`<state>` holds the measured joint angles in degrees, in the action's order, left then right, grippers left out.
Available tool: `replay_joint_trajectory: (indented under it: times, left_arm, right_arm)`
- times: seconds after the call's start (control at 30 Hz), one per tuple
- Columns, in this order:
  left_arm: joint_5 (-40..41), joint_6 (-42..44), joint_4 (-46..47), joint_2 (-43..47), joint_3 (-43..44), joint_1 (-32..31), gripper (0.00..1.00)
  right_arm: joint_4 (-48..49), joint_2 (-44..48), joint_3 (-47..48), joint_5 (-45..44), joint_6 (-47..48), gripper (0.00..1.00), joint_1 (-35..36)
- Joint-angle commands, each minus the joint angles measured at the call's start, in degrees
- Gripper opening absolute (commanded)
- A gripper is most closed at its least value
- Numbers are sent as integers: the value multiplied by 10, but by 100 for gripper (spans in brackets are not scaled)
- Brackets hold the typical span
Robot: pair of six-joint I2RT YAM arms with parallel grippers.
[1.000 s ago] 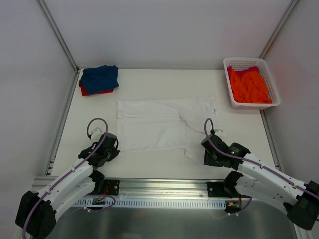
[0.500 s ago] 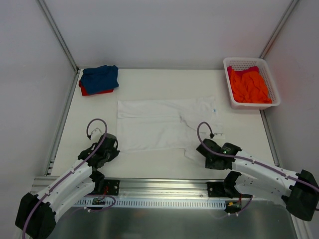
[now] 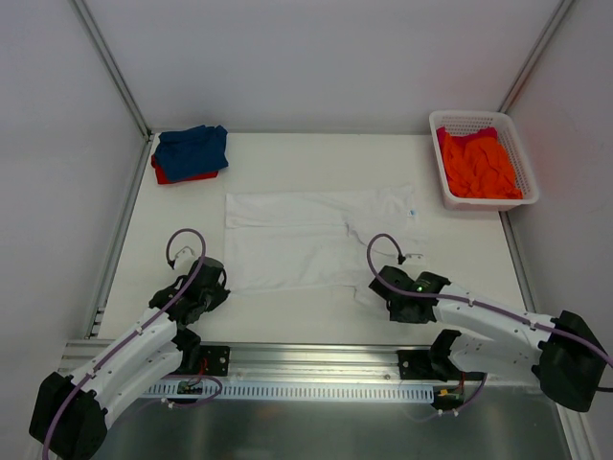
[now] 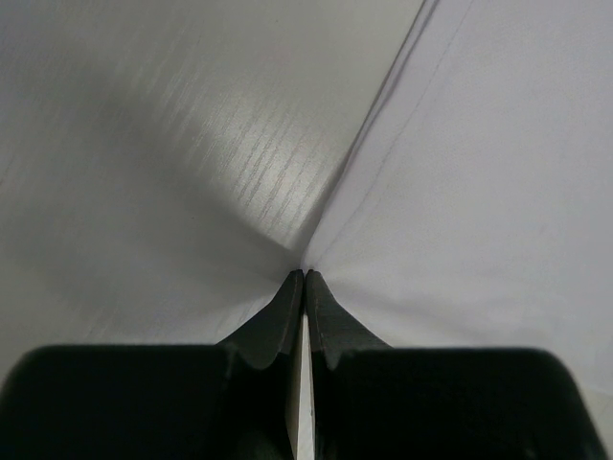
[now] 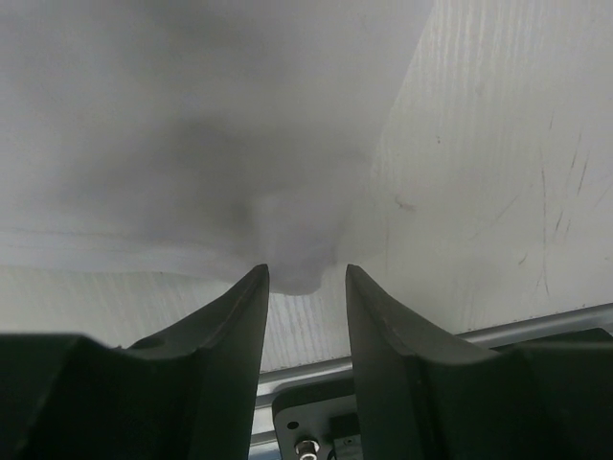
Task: Fold and stack the t-shirts
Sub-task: Fold the tshirt
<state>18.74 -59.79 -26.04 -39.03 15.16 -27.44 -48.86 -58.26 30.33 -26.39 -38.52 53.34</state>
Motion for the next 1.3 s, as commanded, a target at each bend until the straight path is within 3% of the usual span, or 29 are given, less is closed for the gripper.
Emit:
replay_joint_trajectory:
  times: [0.0, 0.47, 0.77, 1.27]
  left_arm:
    - [10, 7, -12, 2, -4, -6, 0]
    - [2, 13, -12, 6, -4, -5, 0]
    - [2, 9, -11, 11, -7, -5, 0]
    - [0, 14, -12, 24, -9, -6, 0]
  right_arm:
    - [24, -13, 16, -15, -6, 41, 4]
    - [52, -24, 0, -17, -22, 45, 16]
    - [-52, -42, 49, -1, -49, 47, 18]
    - [39, -55, 16, 33, -92, 47, 26]
